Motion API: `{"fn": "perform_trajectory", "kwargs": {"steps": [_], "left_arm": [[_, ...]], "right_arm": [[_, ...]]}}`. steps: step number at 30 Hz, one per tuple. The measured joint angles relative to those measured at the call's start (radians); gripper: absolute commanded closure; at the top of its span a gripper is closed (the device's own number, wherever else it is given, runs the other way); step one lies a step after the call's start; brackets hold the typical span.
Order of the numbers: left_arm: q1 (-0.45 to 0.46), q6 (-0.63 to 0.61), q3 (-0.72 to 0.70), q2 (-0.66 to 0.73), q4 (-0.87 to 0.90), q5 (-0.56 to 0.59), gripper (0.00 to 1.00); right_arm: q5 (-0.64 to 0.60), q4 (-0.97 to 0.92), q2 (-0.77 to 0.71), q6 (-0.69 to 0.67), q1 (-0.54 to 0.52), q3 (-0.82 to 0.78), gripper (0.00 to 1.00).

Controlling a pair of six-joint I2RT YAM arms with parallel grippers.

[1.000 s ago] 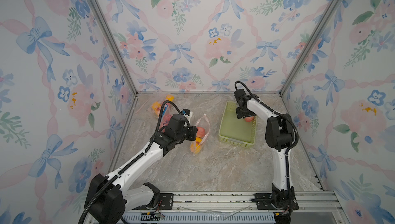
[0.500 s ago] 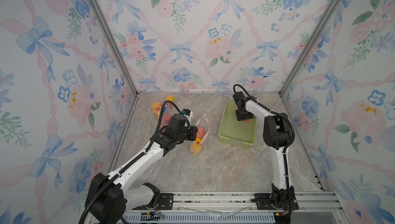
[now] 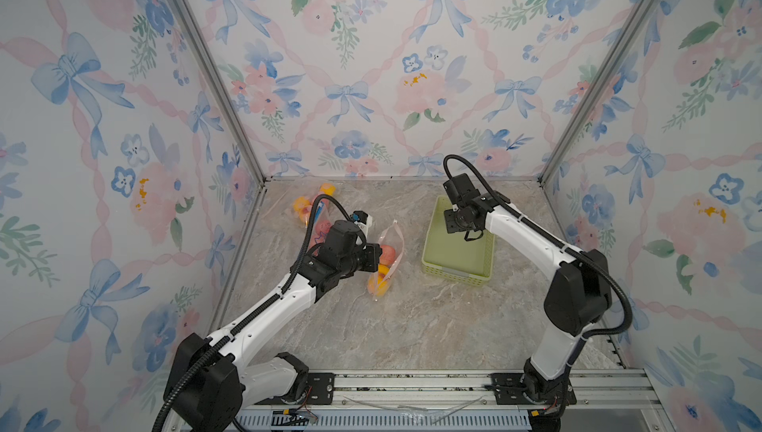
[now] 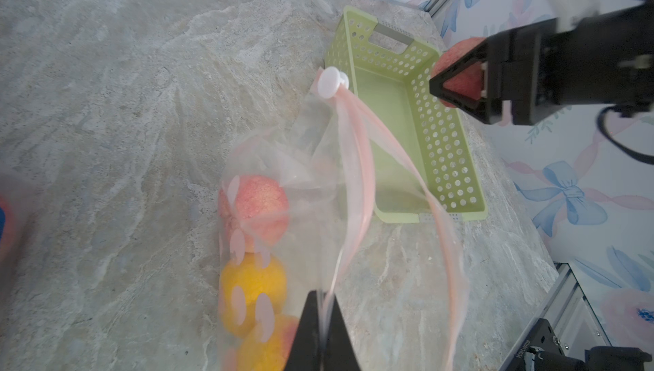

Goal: Place the peach in a zip-top bag and seal the zipper
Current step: Pick up the peach from the basket, then place the peach in the zipper food storage bag.

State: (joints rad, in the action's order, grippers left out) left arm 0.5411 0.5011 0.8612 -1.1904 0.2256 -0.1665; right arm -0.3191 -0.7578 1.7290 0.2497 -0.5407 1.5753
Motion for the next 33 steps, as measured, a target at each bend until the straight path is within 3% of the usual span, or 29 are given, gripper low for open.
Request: {"fn": "perform_trajectory", "kwargs": {"steps": [7, 13, 23, 33], "left_arm": [[0.0, 0.0, -0.004, 0.0, -0.016, -0.007, 0.99], [0.002, 0.0, -0.005, 0.0, -0.019, -0.014, 0.99], [0.003, 0.01, -0.013, 0.0, -0.025, -0.022, 0.99], [0.003, 0.027, -0.017, 0.0, -0.038, -0.028, 0.99]], "right_arm": [[0.116, 0.147, -0.268, 0.094, -0.224, -0.094, 0.51], [0.195, 0.29, -0.286, 0.164, -0.342, -0.152, 0.51], [0.24, 0.426, -0.153, 0.234, -0.365, -0.202, 0.5], [0.143, 0.371, -0.11, 0.272, -0.366, -0.232, 0.47]]}}
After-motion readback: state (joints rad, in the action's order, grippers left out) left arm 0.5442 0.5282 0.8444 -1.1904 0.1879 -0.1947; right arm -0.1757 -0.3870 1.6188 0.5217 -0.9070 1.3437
